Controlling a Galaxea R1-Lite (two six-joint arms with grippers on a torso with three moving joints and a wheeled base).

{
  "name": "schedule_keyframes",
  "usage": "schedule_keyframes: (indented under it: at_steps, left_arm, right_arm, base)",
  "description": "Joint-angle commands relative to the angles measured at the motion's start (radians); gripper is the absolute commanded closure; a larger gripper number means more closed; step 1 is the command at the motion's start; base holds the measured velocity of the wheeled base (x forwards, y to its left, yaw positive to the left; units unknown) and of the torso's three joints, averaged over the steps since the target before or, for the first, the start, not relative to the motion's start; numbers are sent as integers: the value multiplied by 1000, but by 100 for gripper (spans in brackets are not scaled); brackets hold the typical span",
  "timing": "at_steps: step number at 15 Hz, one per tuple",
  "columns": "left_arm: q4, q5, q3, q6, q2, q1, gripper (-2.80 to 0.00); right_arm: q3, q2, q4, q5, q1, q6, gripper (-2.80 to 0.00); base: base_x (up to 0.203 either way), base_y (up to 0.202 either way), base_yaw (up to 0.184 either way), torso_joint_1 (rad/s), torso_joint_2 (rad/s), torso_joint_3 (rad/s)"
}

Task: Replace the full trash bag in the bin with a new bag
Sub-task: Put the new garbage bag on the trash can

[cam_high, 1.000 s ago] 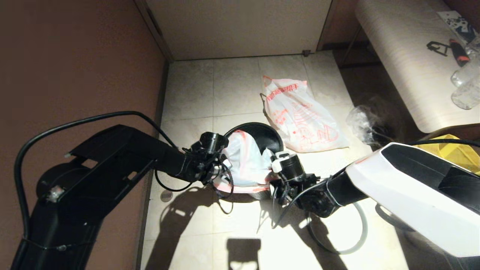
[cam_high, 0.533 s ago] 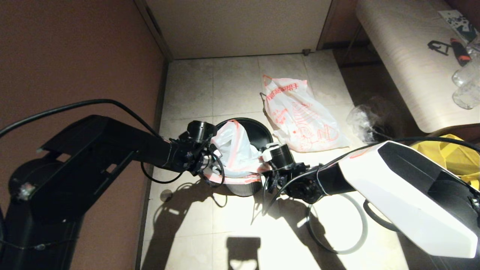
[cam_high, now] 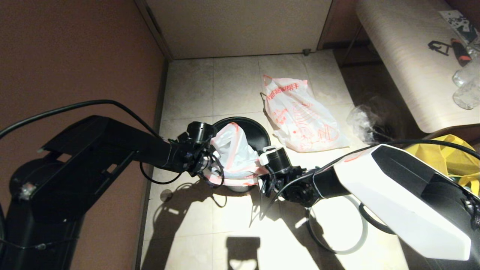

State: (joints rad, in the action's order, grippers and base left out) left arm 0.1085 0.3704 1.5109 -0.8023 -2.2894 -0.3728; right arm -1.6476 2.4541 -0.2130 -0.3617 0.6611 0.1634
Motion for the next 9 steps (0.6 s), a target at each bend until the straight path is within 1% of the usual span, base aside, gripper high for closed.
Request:
schedule_keyframes:
  at_steps: [1, 3, 5, 7, 8, 9]
  left_arm:
    - [0, 3, 12, -5, -30, 0, 0]
    - [0, 5, 12, -5, -30, 0, 0]
    - [0, 5, 12, -5, -27, 0, 0]
    - [0, 5, 11, -5, -28, 0, 0]
    - [3, 5, 11, -5, -28, 0, 0]
    - [5, 4, 11, -3, -28, 1, 0]
  right_arm:
    - [35, -38, -1, -2, 11, 2, -280]
    - [93, -111, 3, 6, 27, 2, -280]
    - [160, -181, 6, 34, 45, 2, -280]
    - [178, -193, -1, 42, 64, 2, -280]
    - [172, -191, -3, 43, 66, 2, 0]
    - [159, -181, -3, 43, 65, 0, 0]
  base:
    - [0, 0, 0, 0, 0, 0]
    - [0, 0, 0, 0, 0, 0]
    - [0, 0, 0, 0, 0, 0]
    - [0, 0, 0, 0, 0, 0]
    - [0, 0, 0, 0, 0, 0]
    - [0, 0, 0, 0, 0, 0]
